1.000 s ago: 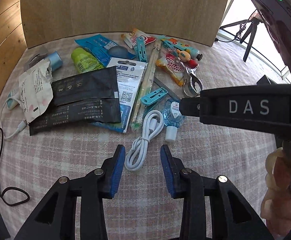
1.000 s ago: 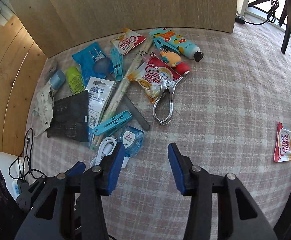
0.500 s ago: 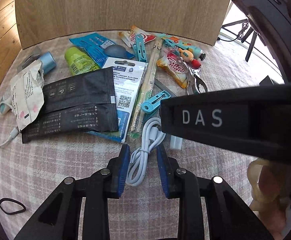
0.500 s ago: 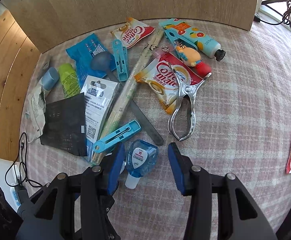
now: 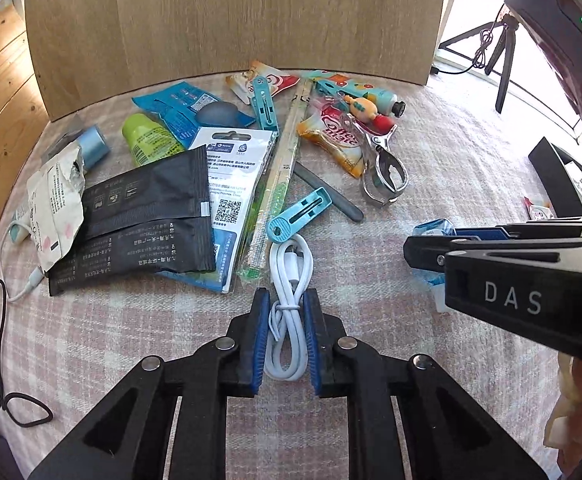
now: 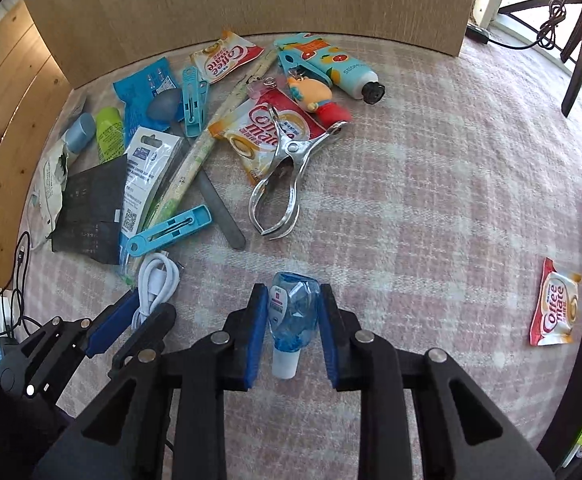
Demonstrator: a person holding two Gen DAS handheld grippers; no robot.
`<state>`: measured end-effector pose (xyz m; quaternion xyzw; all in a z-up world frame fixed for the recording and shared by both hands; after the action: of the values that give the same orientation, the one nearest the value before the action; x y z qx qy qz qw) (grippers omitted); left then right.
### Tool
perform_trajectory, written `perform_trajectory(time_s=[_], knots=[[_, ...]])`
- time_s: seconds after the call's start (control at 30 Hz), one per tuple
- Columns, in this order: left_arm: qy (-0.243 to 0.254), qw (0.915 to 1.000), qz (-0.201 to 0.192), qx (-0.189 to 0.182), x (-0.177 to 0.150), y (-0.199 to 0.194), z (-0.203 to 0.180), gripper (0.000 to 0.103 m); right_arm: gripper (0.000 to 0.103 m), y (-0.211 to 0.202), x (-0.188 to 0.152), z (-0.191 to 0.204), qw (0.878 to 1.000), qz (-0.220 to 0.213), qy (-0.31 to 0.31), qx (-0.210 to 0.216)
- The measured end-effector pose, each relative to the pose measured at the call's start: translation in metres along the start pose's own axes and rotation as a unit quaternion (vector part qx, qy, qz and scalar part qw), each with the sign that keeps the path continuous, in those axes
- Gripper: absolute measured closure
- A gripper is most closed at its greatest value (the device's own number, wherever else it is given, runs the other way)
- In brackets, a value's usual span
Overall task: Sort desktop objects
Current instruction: 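Grasp the white USB cable with the left gripper while the right grasps the blue sanitizer bottle, then carry the cable and sanitizer bottle to the black tray and release both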
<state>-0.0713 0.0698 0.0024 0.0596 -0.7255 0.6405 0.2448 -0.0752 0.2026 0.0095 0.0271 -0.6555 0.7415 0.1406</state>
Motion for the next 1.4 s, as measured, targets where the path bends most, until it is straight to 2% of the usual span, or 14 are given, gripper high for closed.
perform_trajectory(time_s=[0.1,0.33,0.53,0.7,0.9,1.07,1.23,1.4], knots=[[-0.026,0.9994,0.006,-0.021,-0.005,-0.005,0.005,0.088,0.078,-0.006,-0.010,-0.013,1.000,-0.003,0.012,0.010],[-0.056,0.9979,0.002,-0.032,-0.020,-0.033,0.001,0.088,0.078,-0.037,-0.038,-0.035,0.999,-0.026,0.031,0.031],[-0.042,0.9975,-0.020,-0.053,-0.024,-0.071,-0.038,0.088,0.078,-0.077,-0.069,-0.069,0.997,-0.049,0.042,0.041],[-0.004,0.9949,-0.028,-0.097,-0.025,-0.091,-0.104,0.088,0.078,-0.098,-0.090,-0.100,0.994,-0.074,0.070,0.038],[0.053,0.9850,-0.018,-0.163,-0.039,-0.104,-0.203,0.088,0.078,-0.136,-0.140,-0.180,0.987,-0.098,0.124,0.014],[0.104,0.9754,-0.007,-0.195,-0.056,-0.105,-0.282,0.088,0.078,-0.163,-0.182,-0.252,0.978,-0.110,0.178,-0.014],[0.139,0.9662,0.000,-0.217,-0.072,-0.106,-0.340,0.088,0.078,-0.180,-0.211,-0.308,0.969,-0.118,0.214,-0.037],[0.161,0.9632,0.000,-0.215,-0.077,-0.106,-0.374,0.088,0.078,-0.192,-0.226,-0.339,0.964,-0.125,0.230,-0.043]])
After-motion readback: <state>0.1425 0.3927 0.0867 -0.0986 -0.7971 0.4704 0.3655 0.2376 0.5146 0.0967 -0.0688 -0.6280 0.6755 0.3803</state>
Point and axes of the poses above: each gripper's, at about its wrist camera, not at the fingertips, and y roughly the way its jaws point, z to its left, x to its top, the point moved 1 cm from there along y, roughly the way its jaws point
